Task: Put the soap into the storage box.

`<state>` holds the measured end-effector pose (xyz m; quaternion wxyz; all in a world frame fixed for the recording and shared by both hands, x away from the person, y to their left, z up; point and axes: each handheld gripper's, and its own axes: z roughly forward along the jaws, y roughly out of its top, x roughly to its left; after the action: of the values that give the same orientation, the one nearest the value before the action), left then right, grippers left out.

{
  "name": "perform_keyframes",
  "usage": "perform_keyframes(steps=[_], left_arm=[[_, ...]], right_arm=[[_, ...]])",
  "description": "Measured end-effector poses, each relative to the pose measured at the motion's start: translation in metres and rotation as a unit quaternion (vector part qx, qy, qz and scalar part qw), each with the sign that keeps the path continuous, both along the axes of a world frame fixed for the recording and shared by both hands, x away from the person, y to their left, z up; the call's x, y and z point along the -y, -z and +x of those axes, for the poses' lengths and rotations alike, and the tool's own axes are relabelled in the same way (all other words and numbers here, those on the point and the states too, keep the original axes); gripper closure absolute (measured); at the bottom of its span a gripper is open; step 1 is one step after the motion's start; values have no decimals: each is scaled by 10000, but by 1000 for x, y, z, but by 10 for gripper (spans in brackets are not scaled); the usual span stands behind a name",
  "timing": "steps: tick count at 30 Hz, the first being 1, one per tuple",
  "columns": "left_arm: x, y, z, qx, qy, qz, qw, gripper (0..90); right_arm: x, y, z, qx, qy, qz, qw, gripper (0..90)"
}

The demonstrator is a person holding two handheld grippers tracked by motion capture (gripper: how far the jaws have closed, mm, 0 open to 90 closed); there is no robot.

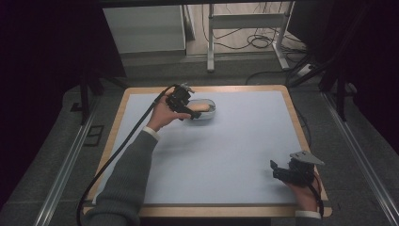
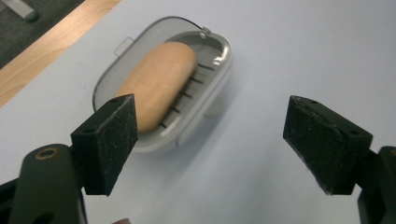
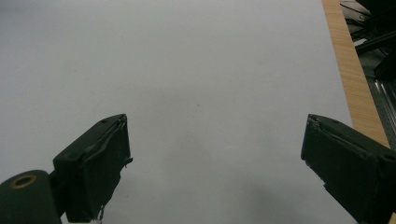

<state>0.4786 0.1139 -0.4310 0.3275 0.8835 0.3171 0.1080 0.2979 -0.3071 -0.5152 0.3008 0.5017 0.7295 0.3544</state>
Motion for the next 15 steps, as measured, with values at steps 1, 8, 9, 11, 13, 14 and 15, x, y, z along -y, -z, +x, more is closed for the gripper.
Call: perform_keyframes(steps=[1, 8, 9, 11, 13, 14, 15], left_arm=[[-3, -1, -6, 53, -8, -36, 10000, 183], [-26, -3, -44, 86, -124, -119, 9998, 173], [-30, -2, -49, 58, -133, -136, 9998, 172], [-36, 0, -59, 40, -163, -137, 9998, 168], [-42, 2, -69, 55, -198, -132, 9997, 166], [-45, 3, -73, 58, -209, -153, 9996, 166], [-49, 4, -78, 70, -218, -182, 9996, 166]], right_arm=[[-1, 0, 0, -1, 0, -12, 10000, 79], [-4, -1, 0, 14, -53, -21, 10000, 79], [-4, -1, 0, 18, -57, -7, 10000, 79], [-4, -2, 0, 31, -65, 9, 10000, 79], [-4, -2, -1, 47, -68, 17, 10000, 79], [-3, -3, -1, 48, -68, 21, 10000, 79], [-3, -3, -1, 49, -65, 28, 10000, 79]])
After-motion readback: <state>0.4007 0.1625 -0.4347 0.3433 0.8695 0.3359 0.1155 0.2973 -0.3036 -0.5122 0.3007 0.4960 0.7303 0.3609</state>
